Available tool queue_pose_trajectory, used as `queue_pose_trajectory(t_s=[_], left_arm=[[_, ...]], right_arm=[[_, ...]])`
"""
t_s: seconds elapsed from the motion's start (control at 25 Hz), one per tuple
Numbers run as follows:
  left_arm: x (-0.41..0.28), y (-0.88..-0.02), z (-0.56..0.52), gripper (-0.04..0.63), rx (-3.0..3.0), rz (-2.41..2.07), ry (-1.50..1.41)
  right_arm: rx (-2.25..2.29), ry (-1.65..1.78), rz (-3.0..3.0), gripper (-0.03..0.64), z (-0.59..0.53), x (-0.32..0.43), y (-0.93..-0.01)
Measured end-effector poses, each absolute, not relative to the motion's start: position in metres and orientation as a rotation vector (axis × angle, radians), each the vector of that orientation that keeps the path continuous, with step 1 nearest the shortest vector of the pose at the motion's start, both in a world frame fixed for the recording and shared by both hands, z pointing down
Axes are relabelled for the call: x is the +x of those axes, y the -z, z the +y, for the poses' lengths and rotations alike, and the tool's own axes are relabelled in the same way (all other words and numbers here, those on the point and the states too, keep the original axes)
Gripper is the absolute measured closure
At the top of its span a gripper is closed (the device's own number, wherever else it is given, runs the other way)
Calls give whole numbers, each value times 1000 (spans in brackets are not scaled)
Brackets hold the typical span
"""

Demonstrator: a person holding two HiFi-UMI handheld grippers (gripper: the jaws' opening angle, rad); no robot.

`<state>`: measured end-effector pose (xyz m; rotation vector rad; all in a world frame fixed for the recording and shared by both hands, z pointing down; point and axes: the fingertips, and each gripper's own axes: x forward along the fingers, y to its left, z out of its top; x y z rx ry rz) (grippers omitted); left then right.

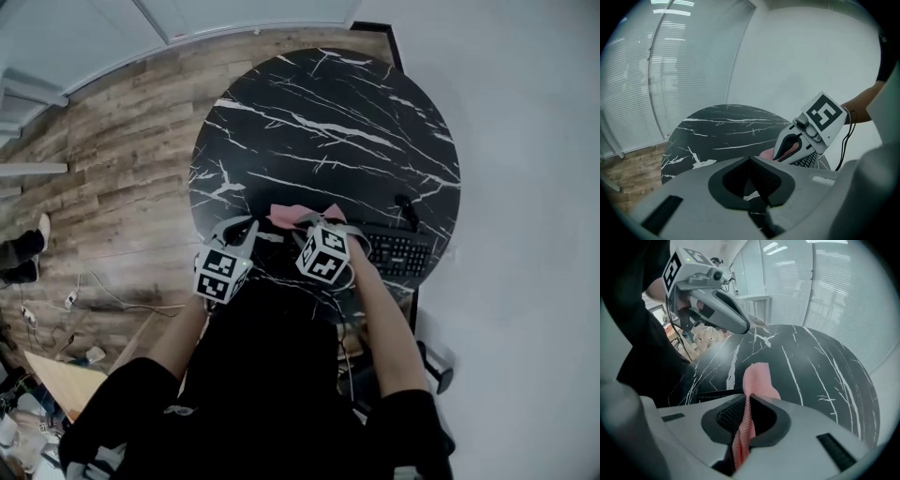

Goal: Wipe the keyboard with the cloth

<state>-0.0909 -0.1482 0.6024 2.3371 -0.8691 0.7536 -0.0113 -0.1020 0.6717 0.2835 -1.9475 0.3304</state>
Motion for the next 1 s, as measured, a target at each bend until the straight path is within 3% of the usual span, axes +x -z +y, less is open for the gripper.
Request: queue_pose_trajectory(t_s=[1.0], left_arm=[[-40, -596, -123, 597, 2303, -906, -798]], right_arm=[[271, -363, -2023, 554, -96, 32, -667]])
